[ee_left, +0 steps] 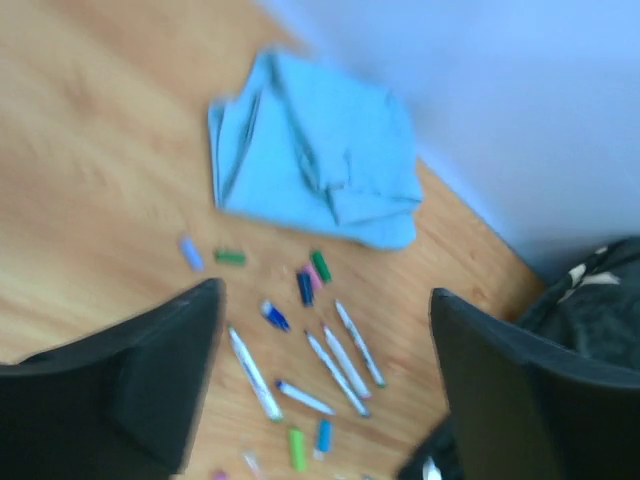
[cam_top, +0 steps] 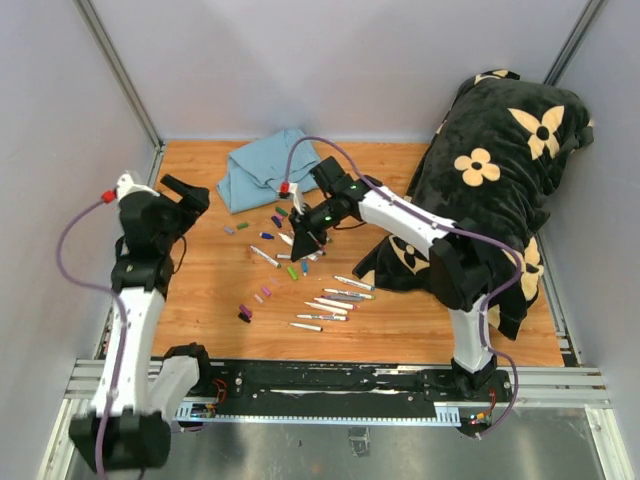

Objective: Open the pen caps
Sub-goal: Place the pen cap at the center of the board, then place the pen at the center of the board.

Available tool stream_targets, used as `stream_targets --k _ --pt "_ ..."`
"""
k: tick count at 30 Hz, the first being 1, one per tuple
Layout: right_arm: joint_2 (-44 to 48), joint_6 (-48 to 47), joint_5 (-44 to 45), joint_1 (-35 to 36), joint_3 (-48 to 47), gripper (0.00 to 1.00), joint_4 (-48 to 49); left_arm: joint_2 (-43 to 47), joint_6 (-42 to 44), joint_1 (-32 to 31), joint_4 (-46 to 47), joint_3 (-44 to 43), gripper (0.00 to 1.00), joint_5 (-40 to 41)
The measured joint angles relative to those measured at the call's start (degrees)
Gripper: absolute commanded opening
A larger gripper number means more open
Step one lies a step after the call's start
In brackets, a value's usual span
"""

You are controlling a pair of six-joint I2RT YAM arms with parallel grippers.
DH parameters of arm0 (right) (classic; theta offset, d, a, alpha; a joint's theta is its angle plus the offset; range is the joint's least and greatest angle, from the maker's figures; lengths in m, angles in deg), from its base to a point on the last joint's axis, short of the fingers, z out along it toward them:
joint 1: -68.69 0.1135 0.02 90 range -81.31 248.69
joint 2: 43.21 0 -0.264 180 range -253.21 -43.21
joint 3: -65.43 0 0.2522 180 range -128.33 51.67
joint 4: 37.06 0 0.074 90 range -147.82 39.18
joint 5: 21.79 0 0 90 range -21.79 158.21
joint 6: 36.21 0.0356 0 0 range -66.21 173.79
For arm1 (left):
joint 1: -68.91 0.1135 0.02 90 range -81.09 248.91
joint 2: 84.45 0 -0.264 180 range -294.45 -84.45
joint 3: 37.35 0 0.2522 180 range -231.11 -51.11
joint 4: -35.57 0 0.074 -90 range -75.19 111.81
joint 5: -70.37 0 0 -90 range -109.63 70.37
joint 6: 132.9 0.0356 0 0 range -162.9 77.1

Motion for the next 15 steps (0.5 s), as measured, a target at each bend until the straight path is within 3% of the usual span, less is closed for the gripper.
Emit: stream_targets --k 8,15 --pt "-17.55 8.57 8.87 7.45 -19.71 0.07 -1.2 32.59 18.08 -0.26 0.59 -2.1 0.99 9.2" --pt "-26.84 18.38 21.59 12.96 -29.55 0.1 -2.16 33.0 23.39 -2.86 -0.76 7.61 0.99 15.08"
